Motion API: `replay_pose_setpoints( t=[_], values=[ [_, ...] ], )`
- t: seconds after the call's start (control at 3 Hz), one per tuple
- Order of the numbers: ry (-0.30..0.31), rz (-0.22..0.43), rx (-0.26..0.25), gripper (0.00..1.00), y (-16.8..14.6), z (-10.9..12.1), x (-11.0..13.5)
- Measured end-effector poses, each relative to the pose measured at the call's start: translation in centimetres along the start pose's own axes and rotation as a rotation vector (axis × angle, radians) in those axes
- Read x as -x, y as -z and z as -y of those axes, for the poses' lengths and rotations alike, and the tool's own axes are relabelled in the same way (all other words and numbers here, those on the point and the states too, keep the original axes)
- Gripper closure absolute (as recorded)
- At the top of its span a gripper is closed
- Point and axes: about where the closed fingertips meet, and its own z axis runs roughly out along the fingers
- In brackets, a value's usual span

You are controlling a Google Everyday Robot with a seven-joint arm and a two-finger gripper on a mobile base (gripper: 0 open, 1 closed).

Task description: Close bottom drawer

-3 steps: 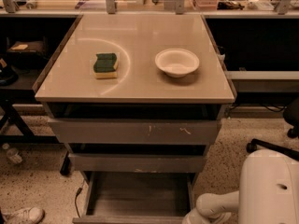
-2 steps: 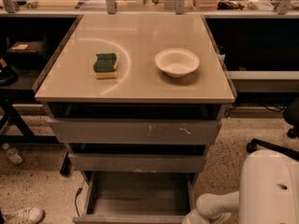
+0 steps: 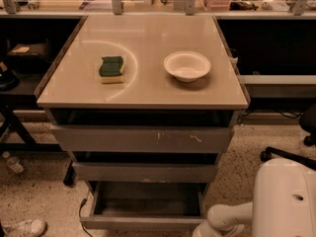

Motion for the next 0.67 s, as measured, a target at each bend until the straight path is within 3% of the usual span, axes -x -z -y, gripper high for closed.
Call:
replay_pose_setpoints(
  t=[0.67],
  values=[
    [0.0,0.0,0.0,0.41,0.0,0.0,0.0]
  ],
)
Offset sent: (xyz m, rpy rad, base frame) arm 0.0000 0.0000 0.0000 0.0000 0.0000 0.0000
